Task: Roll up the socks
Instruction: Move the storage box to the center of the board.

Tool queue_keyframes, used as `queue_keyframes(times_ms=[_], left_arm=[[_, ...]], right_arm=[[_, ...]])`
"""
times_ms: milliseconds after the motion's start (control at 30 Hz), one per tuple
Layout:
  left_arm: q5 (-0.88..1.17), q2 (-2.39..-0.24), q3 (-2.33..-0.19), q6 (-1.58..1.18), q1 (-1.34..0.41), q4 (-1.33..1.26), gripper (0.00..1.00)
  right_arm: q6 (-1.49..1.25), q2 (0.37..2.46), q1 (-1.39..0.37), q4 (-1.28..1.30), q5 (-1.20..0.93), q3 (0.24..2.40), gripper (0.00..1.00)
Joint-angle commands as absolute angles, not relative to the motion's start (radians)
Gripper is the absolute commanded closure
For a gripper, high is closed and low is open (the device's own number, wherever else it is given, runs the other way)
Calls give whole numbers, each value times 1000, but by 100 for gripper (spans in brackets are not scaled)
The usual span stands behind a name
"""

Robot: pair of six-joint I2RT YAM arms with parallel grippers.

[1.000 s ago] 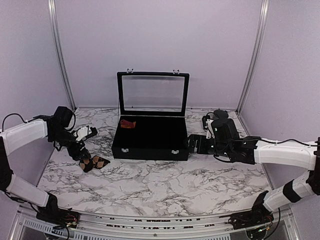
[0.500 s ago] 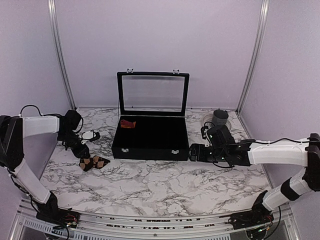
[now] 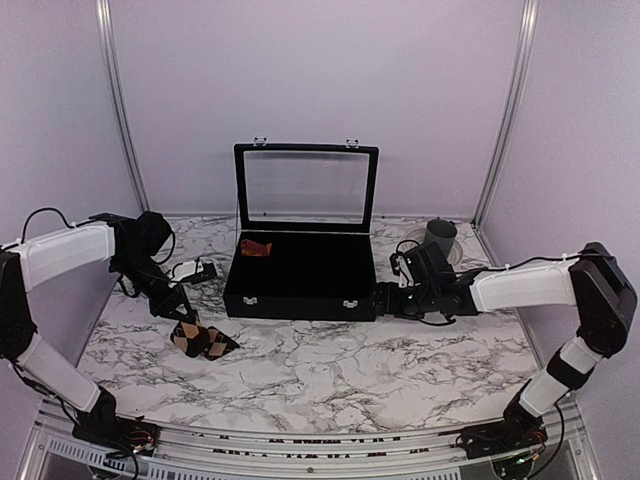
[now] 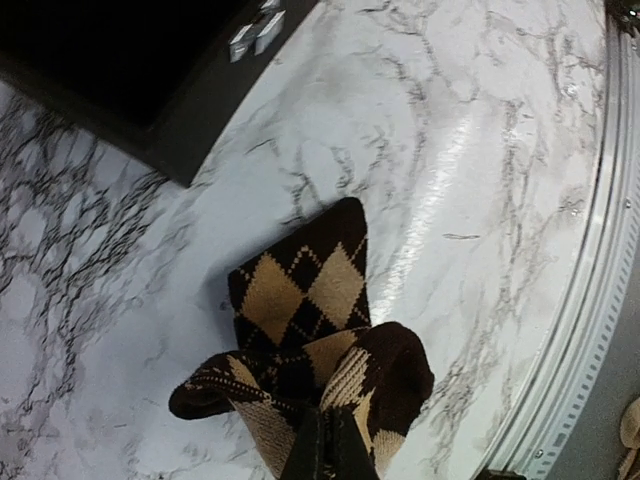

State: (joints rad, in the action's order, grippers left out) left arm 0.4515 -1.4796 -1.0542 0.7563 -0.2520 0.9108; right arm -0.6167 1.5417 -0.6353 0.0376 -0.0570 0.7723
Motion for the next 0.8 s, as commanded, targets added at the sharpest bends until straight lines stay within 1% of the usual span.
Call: queue_keyframes(times_ms=[0,133,367,533,667,767], left_arm=[[601,-1451,-1095,784,-370,1053,100],[636,-1470,-1146,739,-465,1051,100],[665,-1513,-1220,730,-545,1068,100],[685,-1528,-1262,745,-580,1086,100],[731,-1547,-1309,755,-591,1107,100],[769,-1543,-1342,799,-607,1125,100]], right_arm=[[-569,1585,-628,16,-100,862,27],[-564,1642,-627,8,-129,902,29],[-625,1800,-629,-62,-250,980,37],[-642,1917,-663,-65,-289,1121,39],[-634,1969,-692,-33,-274,1217,37],[-606,1884,-703,-75,-214,1163,28]])
